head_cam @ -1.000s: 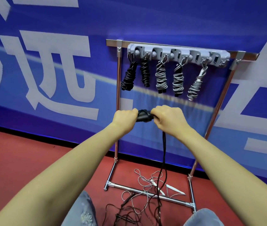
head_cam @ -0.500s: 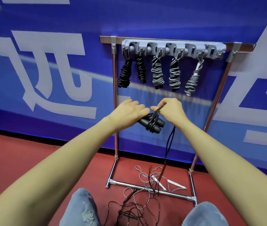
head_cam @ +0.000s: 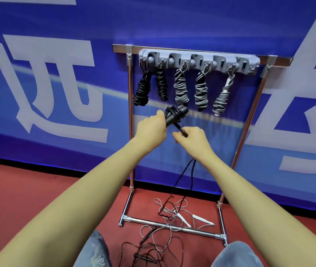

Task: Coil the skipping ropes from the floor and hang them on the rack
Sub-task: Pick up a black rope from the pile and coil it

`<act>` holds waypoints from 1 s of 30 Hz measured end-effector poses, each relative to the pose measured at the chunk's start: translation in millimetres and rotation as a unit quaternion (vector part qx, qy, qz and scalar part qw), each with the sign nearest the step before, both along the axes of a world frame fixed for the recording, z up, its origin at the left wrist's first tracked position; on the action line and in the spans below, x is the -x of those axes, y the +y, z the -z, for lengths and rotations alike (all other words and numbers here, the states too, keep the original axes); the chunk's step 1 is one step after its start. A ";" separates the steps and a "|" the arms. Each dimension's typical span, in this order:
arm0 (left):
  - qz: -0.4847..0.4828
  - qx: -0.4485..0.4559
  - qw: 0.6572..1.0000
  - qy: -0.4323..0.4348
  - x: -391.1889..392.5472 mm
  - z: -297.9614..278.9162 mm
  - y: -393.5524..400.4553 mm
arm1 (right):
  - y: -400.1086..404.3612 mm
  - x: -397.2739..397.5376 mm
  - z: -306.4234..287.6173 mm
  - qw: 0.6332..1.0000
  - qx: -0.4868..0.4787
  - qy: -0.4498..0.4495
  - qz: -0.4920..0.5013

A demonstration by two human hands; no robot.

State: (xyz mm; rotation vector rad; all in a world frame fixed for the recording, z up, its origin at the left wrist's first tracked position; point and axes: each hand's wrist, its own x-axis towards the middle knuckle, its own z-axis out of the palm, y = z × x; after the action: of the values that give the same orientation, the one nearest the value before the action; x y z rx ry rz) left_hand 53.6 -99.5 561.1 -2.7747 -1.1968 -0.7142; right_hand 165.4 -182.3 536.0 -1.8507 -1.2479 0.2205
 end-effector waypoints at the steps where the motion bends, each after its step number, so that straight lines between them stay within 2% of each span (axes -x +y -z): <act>1: -0.002 -0.006 1.000 0.014 0.5 0.1 1.8 | -1.5 -0.5 -0.3 1.000 0.000 -0.004 -0.009; 5: -0.025 -0.005 0.998 0.053 2.7 8.5 7.8 | -2.7 1.1 0.6 0.998 0.024 -0.029 -0.044; 8: -0.046 -0.018 0.993 0.103 9.2 16.8 14.4 | -2.7 1.0 -3.1 0.984 0.074 -0.147 -0.062; 10: -0.046 -0.033 0.987 0.148 12.8 21.2 16.6 | -3.5 1.3 -8.8 0.942 0.110 -0.314 -0.049; 12: -0.031 -0.056 0.979 0.193 14.5 23.3 18.5 | -0.6 1.5 -12.1 0.880 0.015 -0.474 -0.035; 14: -0.005 -0.084 0.971 0.224 17.7 22.0 20.7 | -0.8 6.2 -16.1 0.852 -0.064 -0.519 -0.015; 15: 0.009 -0.103 0.966 0.238 18.7 20.3 22.4 | 1.3 7.0 -17.2 0.869 -0.062 -0.491 -0.002; 16: 0.021 -0.121 0.961 0.248 19.5 18.5 23.0 | 3.4 8.3 -19.3 0.901 -0.051 -0.431 0.020; 18: 0.040 -0.140 0.954 0.262 20.2 15.6 21.3 | 6.9 10.4 -24.7 0.976 -0.002 -0.214 0.046; 20: 0.068 -0.154 0.947 0.273 22.3 14.9 19.5 | 12.7 7.9 -25.1 0.997 -0.041 -0.047 0.054; 22: 0.111 -0.178 0.940 0.270 25.5 16.1 21.4 | 16.3 3.8 -25.9 0.997 -0.032 -0.013 0.070; 26: 0.248 -0.285 0.911 0.167 36.5 18.4 29.6 | 16.9 -1.5 -25.9 0.998 0.027 -0.005 0.064; 30: 0.298 -0.338 0.888 0.090 39.6 13.5 30.3 | 17.8 -2.7 -23.7 0.999 0.037 0.014 0.028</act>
State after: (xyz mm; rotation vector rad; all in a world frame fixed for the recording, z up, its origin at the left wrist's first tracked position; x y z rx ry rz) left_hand 14.0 -69.2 547.7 -2.4697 0.0076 -0.6952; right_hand 168.1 -164.5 559.6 -1.9375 -1.1803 0.2655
